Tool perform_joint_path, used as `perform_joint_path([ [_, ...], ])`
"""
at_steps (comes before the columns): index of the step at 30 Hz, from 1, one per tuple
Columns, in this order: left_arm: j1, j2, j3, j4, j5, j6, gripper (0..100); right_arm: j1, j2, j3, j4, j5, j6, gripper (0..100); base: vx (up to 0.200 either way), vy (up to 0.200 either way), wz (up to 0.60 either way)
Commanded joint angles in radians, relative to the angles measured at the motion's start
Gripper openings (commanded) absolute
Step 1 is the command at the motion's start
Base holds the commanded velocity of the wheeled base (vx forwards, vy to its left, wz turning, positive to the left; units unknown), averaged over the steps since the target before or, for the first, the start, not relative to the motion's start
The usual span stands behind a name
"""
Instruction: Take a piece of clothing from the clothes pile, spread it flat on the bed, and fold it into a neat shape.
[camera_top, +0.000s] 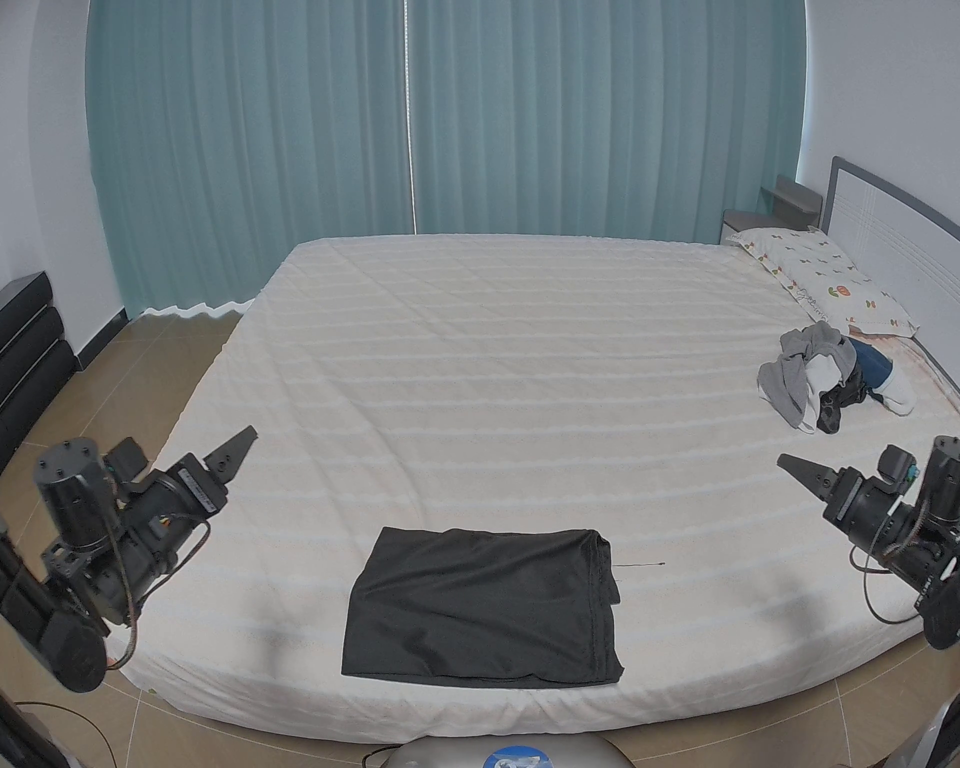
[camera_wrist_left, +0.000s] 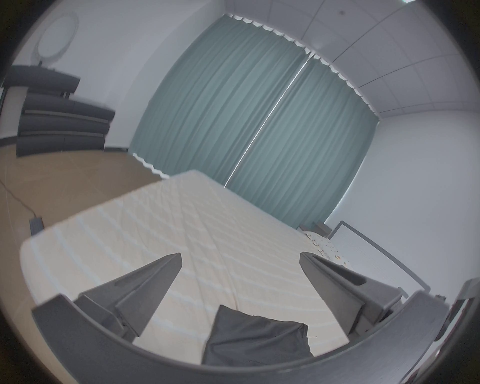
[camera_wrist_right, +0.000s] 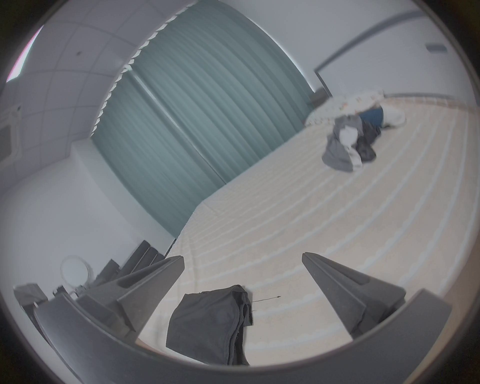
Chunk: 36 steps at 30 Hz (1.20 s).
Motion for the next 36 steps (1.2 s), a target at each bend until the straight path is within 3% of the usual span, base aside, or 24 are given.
perform_joint_path([
  [1,0.085,-0.520,0.189,0.083,0.012,0.186,100,0.000,-0.584,0.142,0.246,-0.004,-0.181,100,0.000,0.000,0.00],
  [8,0.097,-0.943,0.163,0.499,0.029,0.282,100,0.020,-1.014,0.079,0.772,0.014,-0.273,100,0.000,0.000,0.00],
  [12,0.095,-1.259,0.079,0.916,0.019,0.312,100,0.034,-1.299,-0.001,1.185,0.011,-0.313,100,0.000,0.000,0.00],
  [15,0.094,-1.447,-0.004,1.217,0.016,0.327,100,0.035,-1.463,-0.041,1.406,0.009,-0.393,100,0.000,0.000,0.00],
  [17,0.094,-1.528,-0.033,1.347,0.016,0.341,100,0.029,-1.552,-0.061,1.501,0.008,-0.428,100,0.000,0.000,0.00],
  [21,0.132,-1.582,-0.022,1.410,0.018,0.401,100,0.008,-1.598,-0.059,1.552,-0.006,-0.494,100,0.000,0.000,0.00],
  [25,0.152,-1.624,0.064,1.395,0.016,0.486,100,0.008,-1.598,-0.016,1.536,-0.132,-0.542,100,0.000,0.000,0.00],
  [28,0.152,-1.624,0.149,1.300,0.022,0.546,100,0.008,-1.598,0.077,1.400,-0.216,-0.606,100,0.000,0.000,0.00],
  [31,0.152,-1.624,0.189,1.235,0.024,0.551,100,0.005,-1.598,0.142,1.230,-0.242,-0.602,100,0.000,0.000,0.00],
  [36,0.152,-1.624,0.189,1.323,0.025,0.543,100,0.005,-1.598,0.140,1.285,-0.284,-0.562,100,0.000,0.000,0.00],
])
